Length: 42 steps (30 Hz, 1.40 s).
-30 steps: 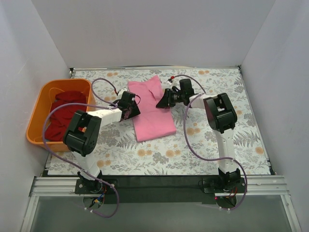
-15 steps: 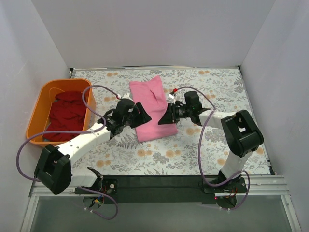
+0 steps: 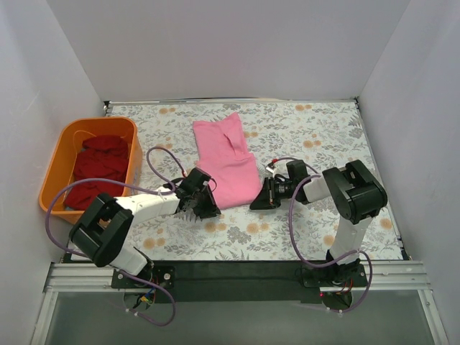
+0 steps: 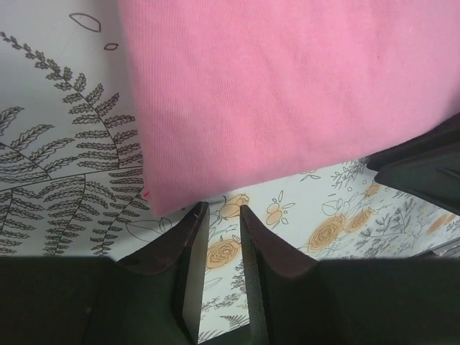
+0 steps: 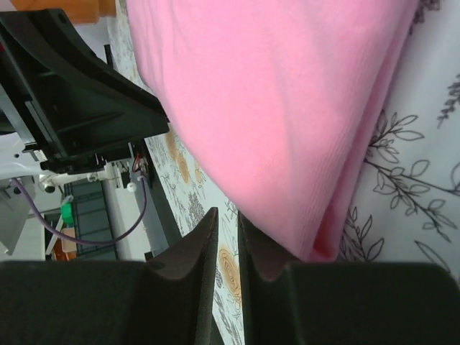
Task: Fold and stack the t-shirts
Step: Fold the tshirt
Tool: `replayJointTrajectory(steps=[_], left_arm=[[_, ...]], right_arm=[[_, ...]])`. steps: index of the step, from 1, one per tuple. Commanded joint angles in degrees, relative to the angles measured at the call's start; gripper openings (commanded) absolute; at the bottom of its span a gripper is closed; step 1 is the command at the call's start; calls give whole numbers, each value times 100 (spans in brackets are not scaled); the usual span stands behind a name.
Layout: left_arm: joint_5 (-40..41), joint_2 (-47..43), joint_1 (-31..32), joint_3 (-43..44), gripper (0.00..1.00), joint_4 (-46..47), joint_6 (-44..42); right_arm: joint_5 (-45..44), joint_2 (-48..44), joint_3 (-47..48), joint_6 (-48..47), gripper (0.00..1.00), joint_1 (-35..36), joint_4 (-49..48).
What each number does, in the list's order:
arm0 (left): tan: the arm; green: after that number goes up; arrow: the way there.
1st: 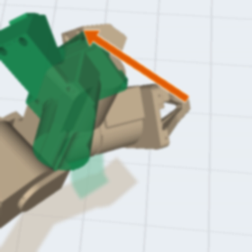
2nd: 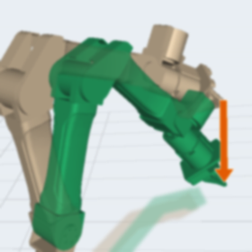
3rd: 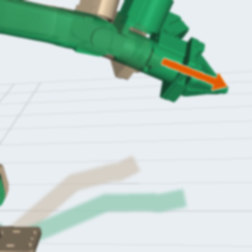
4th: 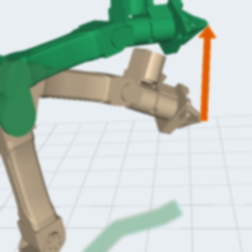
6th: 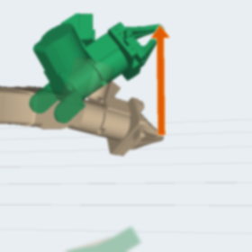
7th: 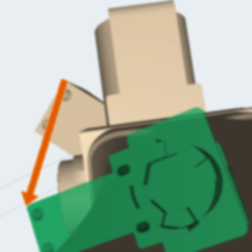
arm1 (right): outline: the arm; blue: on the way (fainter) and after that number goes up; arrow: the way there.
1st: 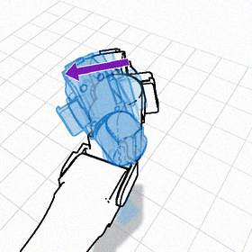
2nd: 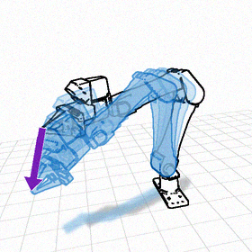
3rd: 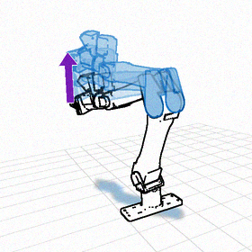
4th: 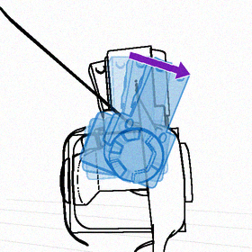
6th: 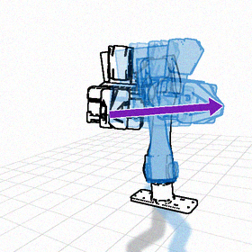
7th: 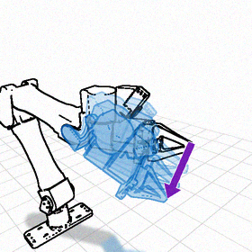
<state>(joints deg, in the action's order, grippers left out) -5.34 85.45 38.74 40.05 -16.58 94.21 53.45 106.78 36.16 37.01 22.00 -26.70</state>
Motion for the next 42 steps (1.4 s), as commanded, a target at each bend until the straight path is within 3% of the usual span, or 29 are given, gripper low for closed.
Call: replayJointTrajectory(steps=[1, 6, 14, 24, 37, 41, 42], left_arm=[[77, -395, 2, 152, 24, -232, 53], [42, -863, 2, 327, 25, -293, 18], [403, -311, -59, 469, 23, 66, -105], [394, 7, -481, -163, 17, 146, 255], [402, -397, -605, -130, 16, -152, 71], [673, -871, -596, -33, 22, -503, 62], [753, -1133, -596, -50, 28, -556, 88]], right_arm=[[157, -490, -74, 148, 21, -11, -398], [201, -1037, 214, 245, 21, 76, -292], [-19, -132, 717, 87, 21, 173, -310], [-379, 704, 252, 147, 18, -222, -424], [-598, -298, 22, 8, 18, -363, 48], [-862, -666, 171, -475, 18, -363, 927], [-1132, -807, 250, -763, 18, -363, 1182]])
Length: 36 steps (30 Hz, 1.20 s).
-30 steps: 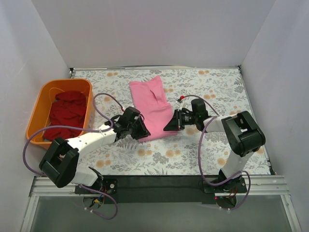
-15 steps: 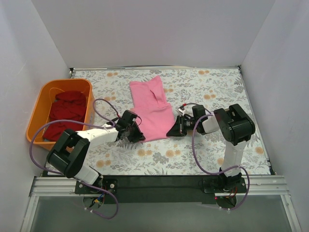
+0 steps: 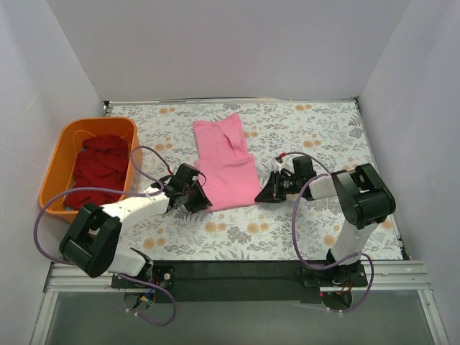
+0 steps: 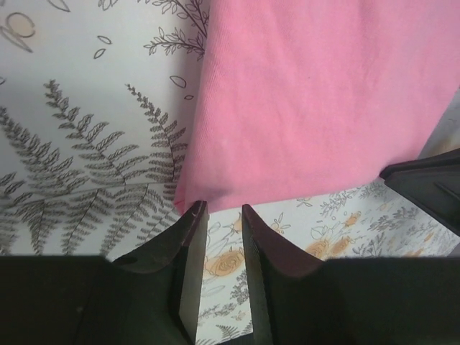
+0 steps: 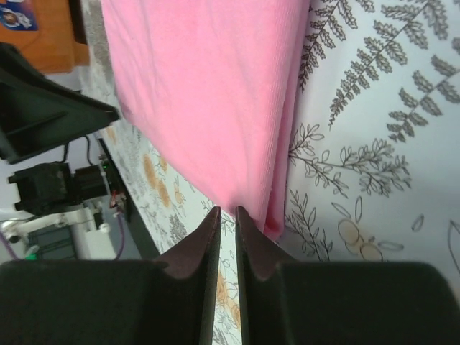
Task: Fold and stack the t-shirts
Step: Fold the tshirt
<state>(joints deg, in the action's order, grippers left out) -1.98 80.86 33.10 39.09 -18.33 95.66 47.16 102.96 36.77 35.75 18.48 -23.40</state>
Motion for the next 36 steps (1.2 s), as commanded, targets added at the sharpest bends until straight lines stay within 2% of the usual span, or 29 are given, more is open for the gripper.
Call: replayJointTrajectory(steps=[1, 2, 3, 5, 6, 10, 12, 17, 22, 29, 33, 34, 36], left_arm=[[487, -816, -23, 46, 31, -443, -39], [610, -913, -32, 37, 35, -574, -12], [672, -1001, -15, 55, 42, -645, -3], [873, -1134, 12, 116, 49, -916, 41], [935, -1134, 64, 177, 56, -997, 49], [1085, -818, 187, 327, 66, -1199, 76], [1173, -476, 284, 406, 67, -1200, 93], [1270, 114, 442, 740, 68, -1182, 67], [1358, 509, 504, 925, 63, -1199, -29], [1244, 949, 574, 977, 49, -1217, -73], [1173, 1098, 645, 1013, 39, -1235, -82], [1165, 1125, 645, 1004, 33, -1226, -82], [1138, 1160, 645, 1013, 27, -1235, -91]], right_arm=[[-662, -704, 268, -822, 18, -11, 1124], [-829, -837, 469, -989, 18, 6, 1762], [-1240, -960, 567, -1287, 19, 24, 2029], [-1638, -1321, 708, -1473, 24, 68, 2531], [-2005, -1418, 795, -1544, 26, 85, 2881], [-2868, -1787, 981, -1834, 35, 261, 3587], [-3315, -1840, 1016, -1896, 38, 375, 3798], [-3661, -2025, 972, -1905, 45, 525, 4010], [-3775, -1903, 1033, -1870, 48, 762, 4027], [-3977, -1516, 1402, -1755, 47, 1307, 3983], [-4091, -1218, 1604, -1676, 46, 1492, 3966], [-4092, -1173, 1622, -1676, 46, 1518, 3966], [-4118, -1050, 1675, -1667, 45, 1544, 3975]])
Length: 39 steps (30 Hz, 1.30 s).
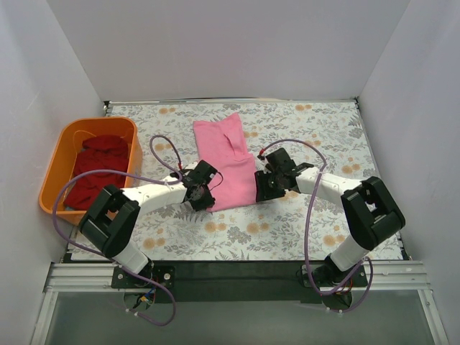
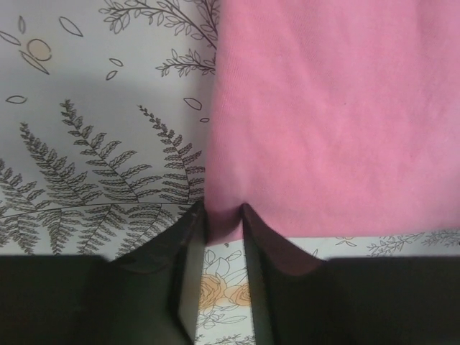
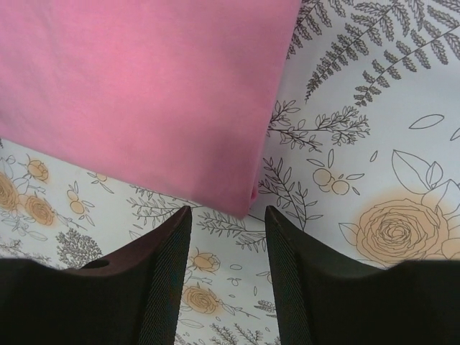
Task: Fold and stack the t-shirts
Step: Fold the tshirt
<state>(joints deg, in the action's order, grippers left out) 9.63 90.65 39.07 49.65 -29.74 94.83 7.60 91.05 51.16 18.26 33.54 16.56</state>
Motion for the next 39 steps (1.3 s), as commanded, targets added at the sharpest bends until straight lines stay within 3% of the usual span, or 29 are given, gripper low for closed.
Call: replayJointTrajectory(steps=[1, 8, 15, 29, 31, 35, 39], left_arm=[[-31, 190, 48, -34, 22, -94, -8], [-128, 313, 48, -17, 8, -85, -52], [-172, 330, 48, -17, 6, -85, -78], [-216, 225, 48, 89, 5, -260, -166], [-207, 164, 39, 71, 4, -331, -184], [-347, -29, 39, 36, 0, -541, -263], [-856, -547, 74, -218, 0, -936, -465]], right_arm=[[-197, 168, 228, 98, 44, 65, -21], [-294, 370, 386, 90, 41, 82, 23], [-443, 387, 580, 90, 40, 127, 198], [-733, 1284, 993, -103, 36, 241, 1244], [-733, 1267, 914, -138, 28, 241, 1358], [-707, 943, 659, -270, 1, 241, 1499], [-400, 363, 282, -446, 1, 346, 1912]])
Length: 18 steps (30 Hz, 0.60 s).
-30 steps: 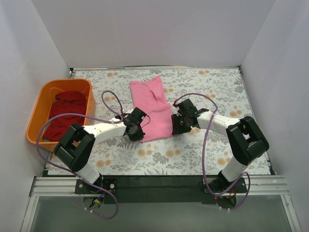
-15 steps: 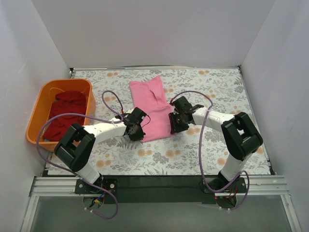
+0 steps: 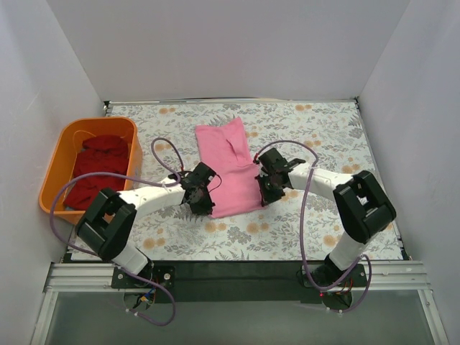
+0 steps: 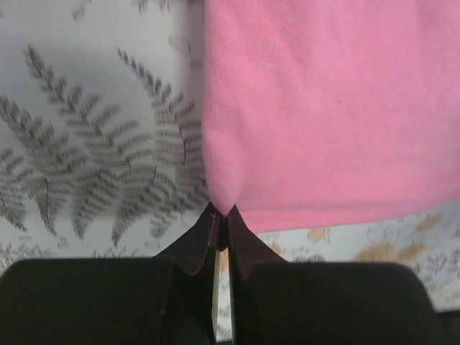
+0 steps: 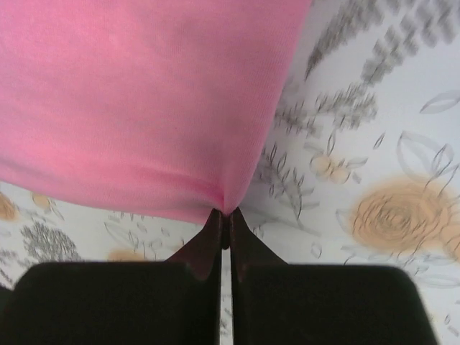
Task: Fold and stack the t-shirts
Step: Fold the tshirt
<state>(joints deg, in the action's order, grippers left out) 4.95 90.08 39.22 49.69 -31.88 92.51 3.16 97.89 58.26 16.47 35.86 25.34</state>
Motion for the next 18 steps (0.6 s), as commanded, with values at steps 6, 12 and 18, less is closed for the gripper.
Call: replayJointTrajectory(steps=[6, 12, 18], left_arm=[[-1460, -2090, 998, -961, 0, -1459, 240], [-1796, -3277, 2212, -1146, 0, -2181, 1399], [-571, -3297, 2292, -198, 0, -2831, 1656]], right_arm=[[501, -1560, -1097, -153, 1, 710, 2165], [633, -2686, -923, 286, 1, 1116, 3124], [89, -2697, 359, 190, 1, 1117, 3908]])
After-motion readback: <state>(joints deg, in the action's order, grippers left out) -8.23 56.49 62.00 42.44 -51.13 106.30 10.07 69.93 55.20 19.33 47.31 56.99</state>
